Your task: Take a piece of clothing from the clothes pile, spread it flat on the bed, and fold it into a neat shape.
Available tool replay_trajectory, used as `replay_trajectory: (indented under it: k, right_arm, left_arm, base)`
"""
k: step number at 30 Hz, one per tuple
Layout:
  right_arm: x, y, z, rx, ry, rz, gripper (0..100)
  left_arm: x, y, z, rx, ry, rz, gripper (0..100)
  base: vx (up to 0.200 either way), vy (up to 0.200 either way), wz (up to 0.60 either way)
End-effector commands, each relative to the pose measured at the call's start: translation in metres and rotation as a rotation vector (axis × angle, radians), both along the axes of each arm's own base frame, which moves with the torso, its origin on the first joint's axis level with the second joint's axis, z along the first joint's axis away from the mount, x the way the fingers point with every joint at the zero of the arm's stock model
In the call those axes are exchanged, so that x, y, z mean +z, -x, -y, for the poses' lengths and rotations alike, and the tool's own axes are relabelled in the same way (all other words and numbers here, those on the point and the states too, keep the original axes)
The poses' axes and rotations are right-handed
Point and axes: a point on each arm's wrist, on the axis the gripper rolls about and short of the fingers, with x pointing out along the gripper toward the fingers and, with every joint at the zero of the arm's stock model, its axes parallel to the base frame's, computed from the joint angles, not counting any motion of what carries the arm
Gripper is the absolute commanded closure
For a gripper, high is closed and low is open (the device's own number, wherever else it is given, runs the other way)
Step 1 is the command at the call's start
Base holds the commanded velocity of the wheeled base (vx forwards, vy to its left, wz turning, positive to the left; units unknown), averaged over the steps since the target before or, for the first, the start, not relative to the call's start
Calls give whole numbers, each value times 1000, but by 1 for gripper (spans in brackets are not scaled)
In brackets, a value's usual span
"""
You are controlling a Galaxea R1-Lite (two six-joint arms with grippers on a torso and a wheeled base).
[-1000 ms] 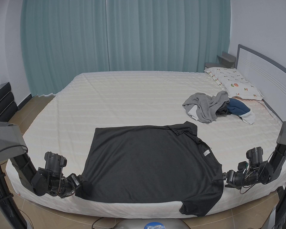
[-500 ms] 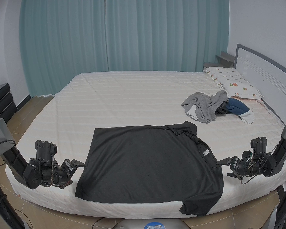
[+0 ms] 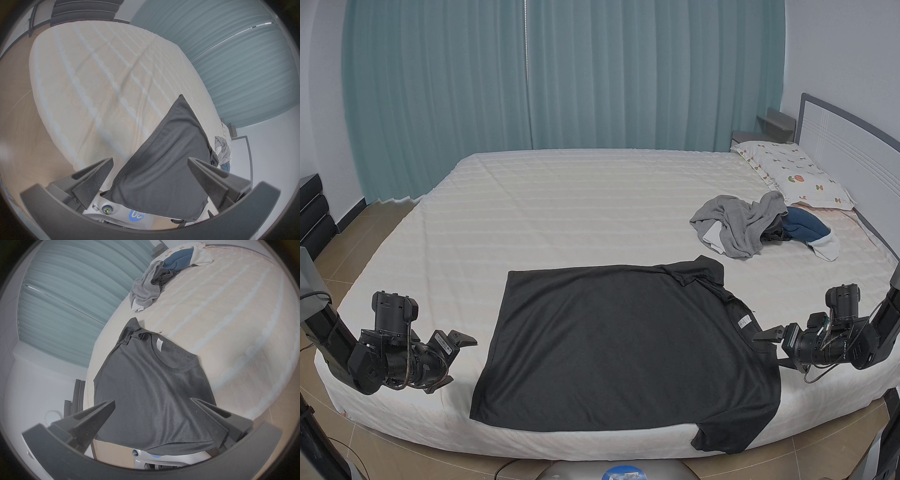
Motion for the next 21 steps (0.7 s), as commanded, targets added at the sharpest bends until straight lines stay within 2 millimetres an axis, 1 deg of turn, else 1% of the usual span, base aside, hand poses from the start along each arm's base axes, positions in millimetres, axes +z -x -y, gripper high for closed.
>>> replay_trajectory:
  k: [1,5,13,17,21]
  right_arm:
    - [1,0,-1,2,0,3,0]
    - [2,-1,-1,2,3,20,0]
    - [4,-1,-1,2,6,50,0]
    - [4,-1,-2,2,5,51,0]
    - [5,0,-2,4,5,51,0]
  left_arm:
    - [-1,0,1,-3,1,-3,0]
    - [-1,0,1,-2,3,-2,0]
    - [2,-6,1,31,41,4,0]
    - [2,-6,1,29,39,7,0]
    - [2,-5,1,27,39,5,0]
  base:
    - [200,0,0]
    - [200,0,0]
    - [0,0,0]
    - [0,0,0]
    - [200,0,0]
